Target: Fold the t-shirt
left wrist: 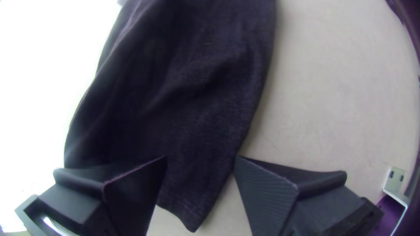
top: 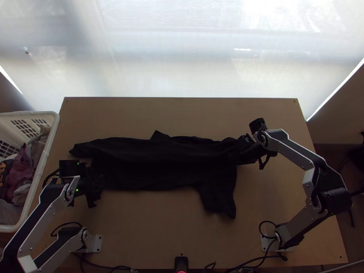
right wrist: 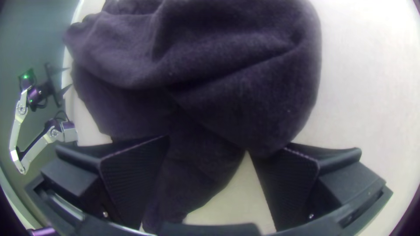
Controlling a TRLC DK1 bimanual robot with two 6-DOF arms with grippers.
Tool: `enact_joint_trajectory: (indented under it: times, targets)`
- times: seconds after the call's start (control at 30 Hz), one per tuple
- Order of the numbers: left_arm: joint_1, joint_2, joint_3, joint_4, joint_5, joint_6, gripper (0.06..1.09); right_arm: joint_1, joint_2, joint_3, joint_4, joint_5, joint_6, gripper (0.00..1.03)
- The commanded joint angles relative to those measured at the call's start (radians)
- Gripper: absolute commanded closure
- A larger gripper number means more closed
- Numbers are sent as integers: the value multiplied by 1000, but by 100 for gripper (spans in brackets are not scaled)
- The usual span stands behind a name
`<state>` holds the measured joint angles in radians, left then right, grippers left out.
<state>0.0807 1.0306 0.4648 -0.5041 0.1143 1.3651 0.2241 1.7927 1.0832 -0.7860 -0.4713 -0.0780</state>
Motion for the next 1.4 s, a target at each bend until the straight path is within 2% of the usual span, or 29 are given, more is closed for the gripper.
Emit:
enact_joint_trajectory:
  times: [0.0, 0.17, 0.27, 0.3, 0.43, 0.6, 0.7, 0.87, 1.1, 1.27, 1.37]
  targets:
    - [1, 8, -5, 3, -2, -4, 52, 0, 0, -6, -1, 0, 1, 25]
    - [-2, 13, -3, -4, -2, -8, 83, 0, 2, -2, 4, -1, 1, 33]
    - [-6, 29, -6, -17, -2, -4, 86, 0, 5, -8, 4, -1, 1, 34]
    - [-7, 28, -6, -19, -2, -4, 88, 0, 5, -8, 4, -1, 1, 39]
    - [-12, 13, 9, -34, -2, -14, 105, 0, 8, -6, 13, -21, 0, 74]
    - [13, -21, 28, -57, -1, -20, 105, -3, 13, 1, 11, -30, 0, 99]
    - [37, -18, 98, -97, 13, -87, 105, -17, -9, -12, -6, -30, -6, 100]
    - [137, -9, 328, -292, 114, -173, 105, -52, -105, -19, -65, -32, -22, 100]
    - [297, -38, 557, -556, 228, -170, 105, -78, -297, 7, -234, -32, -31, 100]
    - [424, -49, 698, -657, 315, -159, 105, -92, -437, 93, -410, -32, -63, 100]
    - [479, -53, 779, -671, 378, -224, 105, -121, -515, 179, -470, -41, -66, 100]
